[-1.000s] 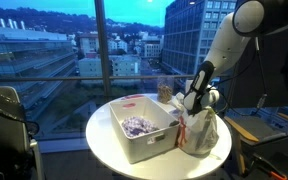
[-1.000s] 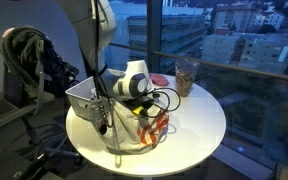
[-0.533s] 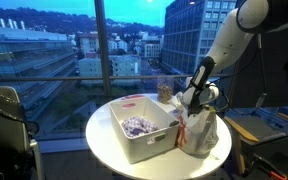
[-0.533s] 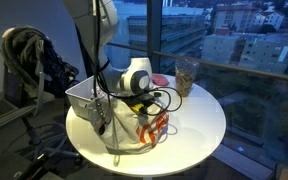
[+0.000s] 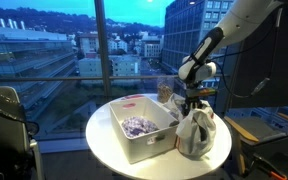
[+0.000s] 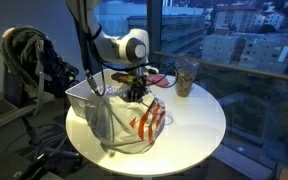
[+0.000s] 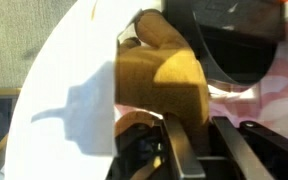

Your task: Put the purple shirt, the turnip plushie, moose toy and bowl in the basket

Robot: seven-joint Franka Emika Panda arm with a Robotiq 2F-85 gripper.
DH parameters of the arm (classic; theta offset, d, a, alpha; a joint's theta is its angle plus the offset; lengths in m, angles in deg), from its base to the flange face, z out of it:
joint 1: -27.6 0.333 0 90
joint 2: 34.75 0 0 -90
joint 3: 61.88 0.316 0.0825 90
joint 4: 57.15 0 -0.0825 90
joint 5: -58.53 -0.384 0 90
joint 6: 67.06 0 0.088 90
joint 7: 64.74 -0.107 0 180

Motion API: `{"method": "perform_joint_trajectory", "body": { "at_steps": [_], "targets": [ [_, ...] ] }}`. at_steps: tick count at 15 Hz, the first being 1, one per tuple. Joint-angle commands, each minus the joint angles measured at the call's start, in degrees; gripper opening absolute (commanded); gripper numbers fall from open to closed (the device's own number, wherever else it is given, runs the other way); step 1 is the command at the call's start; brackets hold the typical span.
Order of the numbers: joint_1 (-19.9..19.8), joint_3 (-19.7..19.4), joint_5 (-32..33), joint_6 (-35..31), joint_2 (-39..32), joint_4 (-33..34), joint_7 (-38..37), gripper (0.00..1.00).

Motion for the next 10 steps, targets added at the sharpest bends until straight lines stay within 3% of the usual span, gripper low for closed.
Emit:
{"method": "perform_joint_trajectory", "body": {
  "at_steps": [1,5,10],
  "targets": [
    [-0.66,3.44,-0.39,5.26,11.25,-3.09,2.93,0.08],
    [-0.47,6.52,-0.12,4.48,19.69,-4.78,5.39,0.08],
    [1.41,10.41,6.85,-0.18,25.06,-4.17,6.42,0.07]
  ]
}}
